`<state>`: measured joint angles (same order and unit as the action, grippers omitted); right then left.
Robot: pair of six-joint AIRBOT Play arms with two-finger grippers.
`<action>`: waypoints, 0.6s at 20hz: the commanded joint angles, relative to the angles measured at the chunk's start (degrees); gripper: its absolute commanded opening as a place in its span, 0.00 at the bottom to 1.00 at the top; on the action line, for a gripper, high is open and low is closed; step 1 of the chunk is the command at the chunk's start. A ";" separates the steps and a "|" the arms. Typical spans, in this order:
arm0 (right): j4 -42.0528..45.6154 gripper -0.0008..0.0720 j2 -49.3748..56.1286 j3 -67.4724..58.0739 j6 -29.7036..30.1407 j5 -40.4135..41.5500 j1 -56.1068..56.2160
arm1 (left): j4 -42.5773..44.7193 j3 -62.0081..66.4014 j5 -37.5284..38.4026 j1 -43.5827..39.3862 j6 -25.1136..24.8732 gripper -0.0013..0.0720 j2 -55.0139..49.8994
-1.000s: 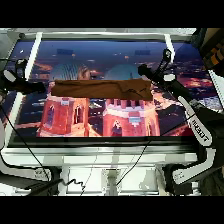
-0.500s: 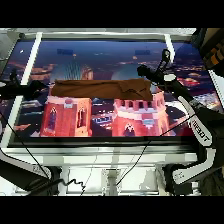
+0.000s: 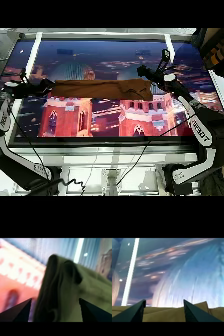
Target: Fold the clothes and pants, and hang the long-sleeved shirts on hangers.
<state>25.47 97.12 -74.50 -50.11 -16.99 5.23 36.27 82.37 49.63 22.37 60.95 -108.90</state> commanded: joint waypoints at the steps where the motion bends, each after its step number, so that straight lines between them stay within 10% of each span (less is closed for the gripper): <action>1: 0.02 0.73 -0.04 -0.02 0.02 -0.20 0.07 | 1.18 -0.04 -2.73 -2.67 3.17 0.92 -1.84; 12: 0.02 0.73 -0.07 -0.02 0.04 -4.66 0.07 | 0.81 0.07 5.27 -6.97 -3.93 0.61 -1.49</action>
<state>25.54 97.12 -74.50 -50.11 -19.44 5.23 37.41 82.43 53.58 17.32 59.90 -110.63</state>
